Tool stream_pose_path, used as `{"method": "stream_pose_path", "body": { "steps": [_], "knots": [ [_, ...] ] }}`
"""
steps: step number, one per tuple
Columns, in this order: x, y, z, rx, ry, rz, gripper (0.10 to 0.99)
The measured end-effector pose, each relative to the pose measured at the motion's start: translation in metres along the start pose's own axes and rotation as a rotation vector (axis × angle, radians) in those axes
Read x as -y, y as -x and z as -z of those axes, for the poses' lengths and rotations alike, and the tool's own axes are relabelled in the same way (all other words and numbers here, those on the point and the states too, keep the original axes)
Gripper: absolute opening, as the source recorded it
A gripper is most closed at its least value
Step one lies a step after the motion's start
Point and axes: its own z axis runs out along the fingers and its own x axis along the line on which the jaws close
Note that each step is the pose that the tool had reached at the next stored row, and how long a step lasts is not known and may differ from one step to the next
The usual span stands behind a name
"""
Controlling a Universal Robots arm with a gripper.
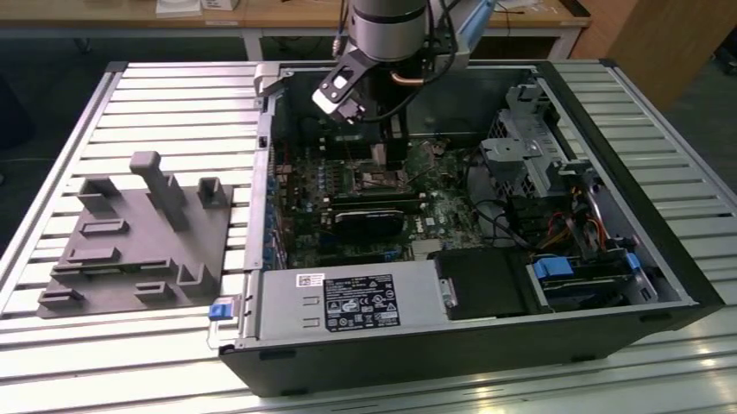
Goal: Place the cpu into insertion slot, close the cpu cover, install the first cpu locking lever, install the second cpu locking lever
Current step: 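Place the cpu into insertion slot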
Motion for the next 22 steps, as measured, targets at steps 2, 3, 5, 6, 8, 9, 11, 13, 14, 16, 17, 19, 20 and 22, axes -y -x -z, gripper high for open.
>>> {"method": "stream_pose_path", "body": {
  "steps": [2,3,5,6,8,9,11,13,14,16,17,19,20,22],
  "knots": [
    [0.0004,0.0001,-0.0037,-0.0023,0.0,0.02,0.541],
    [0.0006,0.0001,-0.0055,-0.0038,-0.001,0.032,0.541],
    [0.001,0.0002,-0.0091,-0.0068,-0.001,0.06,0.541],
    [0.0012,0.0002,-0.0109,-0.008,-0.001,0.07,0.541],
    [0.0016,0.0003,-0.0144,-0.0084,-0.002,0.076,0.541],
    [0.0018,0.0003,-0.0162,-0.0084,-0.002,0.076,0.541],
    [0.002,0.0003,-0.0193,-0.0085,-0.001,0.074,0.541],
    [0.0023,0.0004,-0.0223,-0.0078,-0.001,0.068,0.541],
    [0.0024,0.0005,-0.0237,-0.0072,-0.001,0.063,0.541],
    [0.0027,0.0005,-0.0265,-0.0057,-0.001,0.05,0.541],
    [0.0029,0.0004,-0.0279,-0.0051,-0.001,0.044,0.541],
    [0.0033,-0.0001,-0.0305,-0.0043,-0.001,0.038,0.541],
    [0.0034,-0.0005,-0.0317,-0.0041,-0.001,0.036,0.541],
    [0.0038,-0.002,-0.0341,-0.0039,-0.001,0.035,0.541]
  ]
}}
